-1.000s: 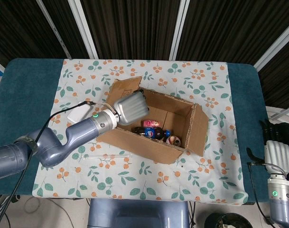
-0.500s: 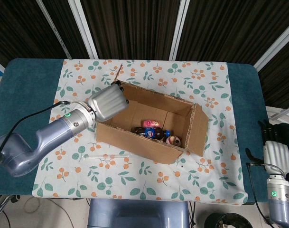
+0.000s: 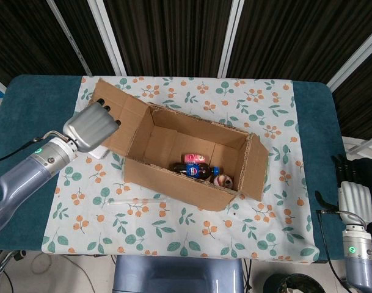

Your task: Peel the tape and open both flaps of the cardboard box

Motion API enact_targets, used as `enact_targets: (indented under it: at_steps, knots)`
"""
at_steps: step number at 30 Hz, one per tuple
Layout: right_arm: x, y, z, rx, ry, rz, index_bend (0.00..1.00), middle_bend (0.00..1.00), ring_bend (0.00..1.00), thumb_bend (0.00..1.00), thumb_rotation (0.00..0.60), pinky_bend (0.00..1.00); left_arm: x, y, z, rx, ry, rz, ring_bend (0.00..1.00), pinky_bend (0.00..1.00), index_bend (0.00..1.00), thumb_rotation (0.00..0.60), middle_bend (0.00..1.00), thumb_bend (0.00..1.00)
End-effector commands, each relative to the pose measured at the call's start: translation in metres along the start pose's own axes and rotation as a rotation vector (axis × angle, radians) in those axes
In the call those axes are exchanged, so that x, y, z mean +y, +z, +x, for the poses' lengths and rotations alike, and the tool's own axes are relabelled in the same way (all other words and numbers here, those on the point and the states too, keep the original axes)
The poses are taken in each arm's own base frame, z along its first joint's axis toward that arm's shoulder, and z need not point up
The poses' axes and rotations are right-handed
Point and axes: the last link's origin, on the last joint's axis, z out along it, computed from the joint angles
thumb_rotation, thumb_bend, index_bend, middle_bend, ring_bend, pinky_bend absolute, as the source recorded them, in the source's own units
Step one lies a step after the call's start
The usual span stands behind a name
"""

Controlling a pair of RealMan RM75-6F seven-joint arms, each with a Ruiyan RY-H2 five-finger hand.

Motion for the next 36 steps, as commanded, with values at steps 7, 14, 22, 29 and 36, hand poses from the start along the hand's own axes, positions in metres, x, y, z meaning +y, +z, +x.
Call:
enact_targets:
  at_steps: [7, 14, 22, 29, 36]
  knots:
    - [0.000, 0.000, -0.002, -0.011, 0.001, -0.003, 0.02, 0.00, 0.02, 0.36, 0.600, 0.23, -0.018, -0.018, -0.041, -0.068, -0.059, 0.085, 0.41, 0.37, 0.49, 0.600, 0.66, 1.00]
    - [0.000, -0.001, -0.002, -0.015, -0.009, 0.001, 0.02, 0.00, 0.02, 0.36, 0.600, 0.23, -0.011, -0.035, -0.073, 0.003, -0.245, 0.204, 0.17, 0.22, 0.28, 0.600, 0.36, 0.50]
    - [0.000, -0.003, -0.003, -0.019, -0.048, 0.023, 0.02, 0.00, 0.02, 0.36, 0.600, 0.23, 0.034, -0.085, -0.123, 0.085, -0.576, 0.384, 0.00, 0.00, 0.00, 0.600, 0.00, 0.17]
    - [-0.004, -0.010, -0.005, -0.024, -0.146, 0.076, 0.01, 0.00, 0.02, 0.29, 0.600, 0.23, 0.072, -0.135, -0.175, 0.117, -0.693, 0.539, 0.00, 0.00, 0.00, 0.600, 0.00, 0.13]
    - [-0.007, -0.017, -0.005, -0.013, -0.205, 0.108, 0.00, 0.00, 0.00, 0.25, 0.600, 0.23, 0.093, -0.174, -0.219, 0.136, -0.686, 0.602, 0.00, 0.00, 0.00, 0.600, 0.00, 0.12]
